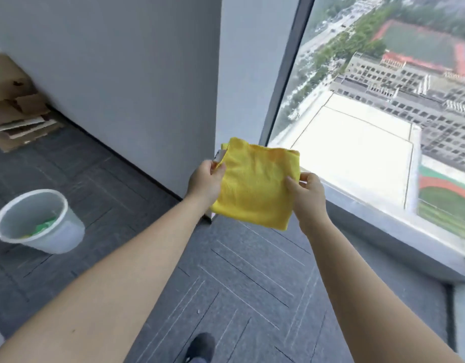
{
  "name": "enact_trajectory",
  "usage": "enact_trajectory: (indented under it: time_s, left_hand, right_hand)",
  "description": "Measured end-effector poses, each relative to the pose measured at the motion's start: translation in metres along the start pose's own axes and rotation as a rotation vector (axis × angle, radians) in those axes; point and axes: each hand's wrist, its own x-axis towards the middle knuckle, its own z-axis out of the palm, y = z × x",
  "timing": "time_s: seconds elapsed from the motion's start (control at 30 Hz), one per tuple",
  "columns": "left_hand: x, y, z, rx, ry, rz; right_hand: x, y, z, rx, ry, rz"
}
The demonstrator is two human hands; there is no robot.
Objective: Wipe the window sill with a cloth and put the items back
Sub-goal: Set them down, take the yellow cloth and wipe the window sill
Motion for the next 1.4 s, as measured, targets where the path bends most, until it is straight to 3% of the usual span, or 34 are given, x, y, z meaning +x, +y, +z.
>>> enact_trajectory:
  time_s: [0.3,0.53,0.8,1.1,1.4]
  left_hand:
    - [0.138,0.022,0.142,0.068,-0.276,-0.043]
    - [0.252,0.027,0.231,0.071,-0.368,-0.114]
    - [0.346,-0.004,0.332,0.120,-0.449,-0.213]
    - [0.473,-0.083,0.453,0.182,-0.399,-0.273]
    - [0.588,-0.232,0.564,0.231,-0.413,-0.187]
  right_hand:
    - [0.160,0.023,-0.059,-0.003,0.194,0.096]
    - [0.293,0.035,-0.071,-0.002,0.244,0.182]
    - [0.420,0.096,-0.083,0.035,0.265,0.302]
    - [0.589,0.198,-0.075,0.003,0.255,0.335]
    - [0.726,0.363,-0.042,-0.149,0.340,0.263]
